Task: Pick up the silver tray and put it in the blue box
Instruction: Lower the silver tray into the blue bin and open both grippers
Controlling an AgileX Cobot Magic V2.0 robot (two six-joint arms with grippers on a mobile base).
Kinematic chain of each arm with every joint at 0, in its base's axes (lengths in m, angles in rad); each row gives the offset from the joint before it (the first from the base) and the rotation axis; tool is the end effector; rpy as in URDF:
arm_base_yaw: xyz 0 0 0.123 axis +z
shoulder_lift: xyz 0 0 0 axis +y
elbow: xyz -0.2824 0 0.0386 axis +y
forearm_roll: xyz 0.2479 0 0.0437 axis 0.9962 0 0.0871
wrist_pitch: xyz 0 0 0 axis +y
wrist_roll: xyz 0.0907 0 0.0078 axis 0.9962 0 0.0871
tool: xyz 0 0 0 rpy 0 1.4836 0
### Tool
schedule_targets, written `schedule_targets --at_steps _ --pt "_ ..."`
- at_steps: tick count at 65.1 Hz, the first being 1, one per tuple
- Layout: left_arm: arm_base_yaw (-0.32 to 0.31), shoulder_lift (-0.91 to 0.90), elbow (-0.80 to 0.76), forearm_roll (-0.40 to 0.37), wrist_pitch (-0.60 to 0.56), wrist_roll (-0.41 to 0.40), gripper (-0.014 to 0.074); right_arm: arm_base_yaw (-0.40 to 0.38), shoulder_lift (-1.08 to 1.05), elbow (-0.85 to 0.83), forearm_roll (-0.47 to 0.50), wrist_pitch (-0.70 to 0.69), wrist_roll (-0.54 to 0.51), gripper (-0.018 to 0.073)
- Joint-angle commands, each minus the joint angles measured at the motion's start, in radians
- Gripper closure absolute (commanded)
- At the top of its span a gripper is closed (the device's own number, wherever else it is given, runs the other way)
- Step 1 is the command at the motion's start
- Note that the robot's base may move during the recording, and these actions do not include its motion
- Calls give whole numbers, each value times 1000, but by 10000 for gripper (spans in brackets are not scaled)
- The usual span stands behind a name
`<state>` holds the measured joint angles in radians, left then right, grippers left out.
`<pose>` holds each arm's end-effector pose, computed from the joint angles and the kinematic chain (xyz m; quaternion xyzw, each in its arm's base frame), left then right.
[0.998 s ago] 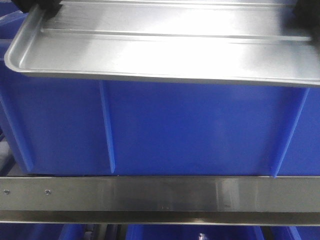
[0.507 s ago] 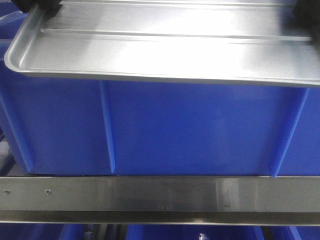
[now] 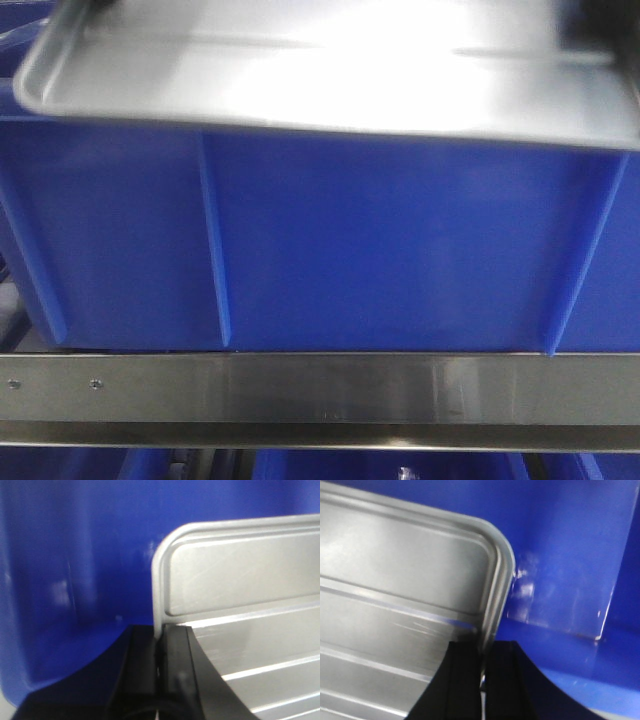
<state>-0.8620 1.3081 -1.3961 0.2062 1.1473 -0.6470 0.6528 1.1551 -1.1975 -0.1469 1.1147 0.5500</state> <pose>0.1808 -0.1847 0.3975 0.1146 0.9436 -0.1265 0.2837 0.1798 0.1224 0.3760 -0.0610 0.9530 0.1032 0.2784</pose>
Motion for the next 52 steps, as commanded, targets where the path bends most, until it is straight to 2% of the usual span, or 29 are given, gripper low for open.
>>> schedule_targets --at_steps 1,20,35,45,52 --pt "-3 -32 -75 56 -87 18 693 -1 -23 -73 -24 -40 -38 503" --pt "11 31 -118 198 -198 18 693 -1 67 -226 -125 -75 -45 503" --pt "106 161 -137 198 -321 18 693 -16 228 -294 -199 -77 -45 503" --pt "158 240 -137 189 -352 18 692 -80 317 -294 -204 -82 -34 503" --pt "172 295 -137 185 -371 18 692 -133 373 -294 -176 -99 -30 503"
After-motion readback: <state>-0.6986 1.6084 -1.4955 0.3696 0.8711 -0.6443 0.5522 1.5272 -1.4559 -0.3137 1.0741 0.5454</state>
